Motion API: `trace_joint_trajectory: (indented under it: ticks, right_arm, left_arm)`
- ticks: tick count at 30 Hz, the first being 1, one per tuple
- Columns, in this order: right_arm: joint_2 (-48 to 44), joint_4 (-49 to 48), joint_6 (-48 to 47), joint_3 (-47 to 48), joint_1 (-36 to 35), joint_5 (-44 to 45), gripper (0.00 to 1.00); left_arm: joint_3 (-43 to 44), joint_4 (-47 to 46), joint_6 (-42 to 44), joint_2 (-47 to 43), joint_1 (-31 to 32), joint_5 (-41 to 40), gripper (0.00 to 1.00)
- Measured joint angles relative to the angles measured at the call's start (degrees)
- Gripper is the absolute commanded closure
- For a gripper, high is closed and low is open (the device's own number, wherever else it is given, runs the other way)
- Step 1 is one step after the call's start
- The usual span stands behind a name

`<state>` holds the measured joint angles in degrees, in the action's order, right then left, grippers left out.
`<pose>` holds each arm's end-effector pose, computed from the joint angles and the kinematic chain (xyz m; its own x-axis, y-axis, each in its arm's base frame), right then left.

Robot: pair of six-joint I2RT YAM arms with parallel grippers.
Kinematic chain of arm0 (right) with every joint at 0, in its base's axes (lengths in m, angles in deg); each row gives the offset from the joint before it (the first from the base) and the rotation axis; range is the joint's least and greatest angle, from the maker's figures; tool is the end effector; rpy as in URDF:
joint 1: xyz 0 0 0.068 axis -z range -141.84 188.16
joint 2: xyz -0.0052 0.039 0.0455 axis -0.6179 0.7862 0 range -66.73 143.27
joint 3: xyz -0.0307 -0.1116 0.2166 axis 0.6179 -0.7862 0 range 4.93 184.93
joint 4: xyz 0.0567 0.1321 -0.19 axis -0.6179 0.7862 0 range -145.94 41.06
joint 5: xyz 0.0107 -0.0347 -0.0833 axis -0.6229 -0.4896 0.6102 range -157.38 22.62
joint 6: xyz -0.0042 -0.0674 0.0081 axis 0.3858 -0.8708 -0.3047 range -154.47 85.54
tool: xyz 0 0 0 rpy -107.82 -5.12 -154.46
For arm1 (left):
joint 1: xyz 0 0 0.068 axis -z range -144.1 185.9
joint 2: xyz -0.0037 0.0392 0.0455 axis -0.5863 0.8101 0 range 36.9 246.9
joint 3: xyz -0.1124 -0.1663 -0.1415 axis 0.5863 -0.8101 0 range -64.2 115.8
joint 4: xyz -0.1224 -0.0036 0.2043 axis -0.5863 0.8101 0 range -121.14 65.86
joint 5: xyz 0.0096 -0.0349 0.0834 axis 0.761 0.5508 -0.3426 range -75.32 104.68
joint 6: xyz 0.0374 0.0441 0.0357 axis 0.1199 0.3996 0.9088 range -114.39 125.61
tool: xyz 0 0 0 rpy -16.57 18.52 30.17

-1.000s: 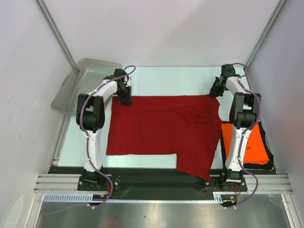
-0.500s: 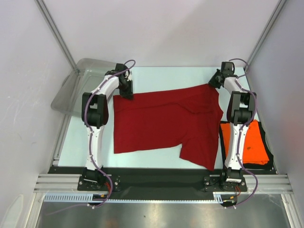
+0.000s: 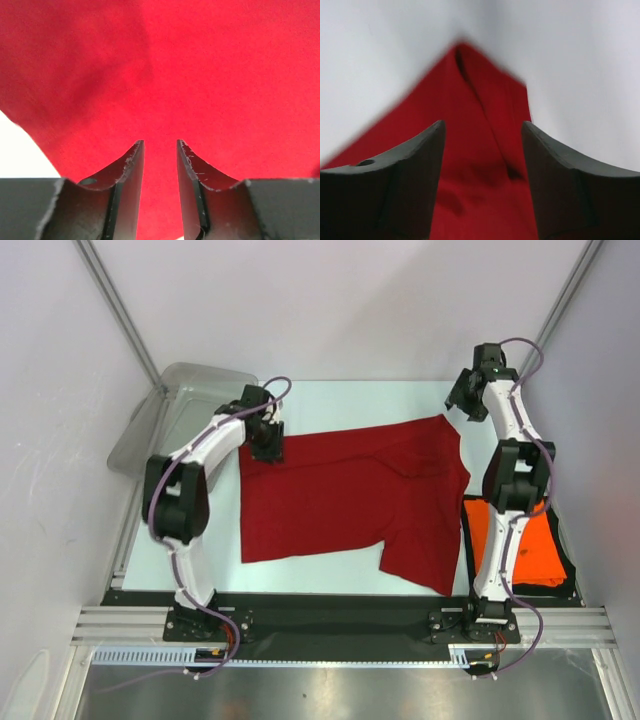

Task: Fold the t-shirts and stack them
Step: Fold the tshirt

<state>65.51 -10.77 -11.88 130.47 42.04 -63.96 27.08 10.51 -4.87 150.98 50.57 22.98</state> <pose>0.4820 -0.0359 0.2209 -0.6847 0.4306 -0.5880 0.3976 0.8969 0.1939 0.3825 -0.1083 0.1833 -0.9147 0.0535 -0.4005 0.1470 0.9673 -0.2066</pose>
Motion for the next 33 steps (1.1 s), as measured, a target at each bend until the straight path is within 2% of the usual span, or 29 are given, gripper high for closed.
trace_joint_trajectory:
  ticks: [1, 4, 6, 8, 10, 12, 20, 23, 25, 29, 33]
  right_arm:
    - [-4.5, 0.9, -0.9, -5.2, -0.9, 0.8, 0.46]
    - [-14.4, 2.8, -3.3, -16.4, -5.8, 1.9, 0.52]
    - [-19.5, 2.2, -5.7, -22.4, -10.9, 2.2, 0.51]
    - [-22.4, 2.3, -8.3, -26.8, -16.3, 2.4, 0.42]
    - [-22.6, 2.6, -10.5, -28.5, -20.5, 2.1, 0.36]
    - [-21.4, 2.8, -12.2, -29.3, -22.0, 1.5, 0.35]
    - [-13.4, 3.2, -14.5, -28.3, -20.4, 0.7, 0.37]
    - [-11.8, 3.4, -14.9, -28.2, -20.8, 0.8, 0.43]
    - [-11.4, 3.4, -15.1, -28.2, -21.0, 0.5, 0.51]
    - [-10.5, 3.4, -15.3, -27.7, -21.0, 0.0, 0.54]
    - [-9.9, 3.4, -15.3, -27.6, -21.0, 0.0, 0.64]
  left_arm:
    - [-3.6, -1.2, 0.0, -3.6, 0.8, 0.6, 0.65]
    - [-11.9, -3.3, 0.0, -12.0, 2.9, 3.4, 0.66]
    - [-15.7, -5.2, 0.0, -15.0, 3.5, 5.4, 0.67]
    - [-18.1, -6.2, -0.1, -16.0, 3.3, 6.4, 0.67]
    - [-19.6, -7.0, -0.3, -16.1, 3.1, 7.4, 0.67]
    - [-20.0, -7.0, -0.6, -16.0, 2.9, 8.2, 0.68]
    - [-19.8, -7.6, -1.0, -16.2, 2.9, 9.6, 0.68]
    - [-19.8, -7.7, -1.0, -16.2, 2.9, 10.0, 0.68]
    - [-19.8, -7.7, -1.1, -16.2, 2.9, 10.1, 0.68]
    - [-19.8, -7.7, -1.1, -16.6, 2.9, 10.1, 0.68]
    - [-19.8, -7.7, -1.0, -17.2, 2.9, 10.1, 0.69]
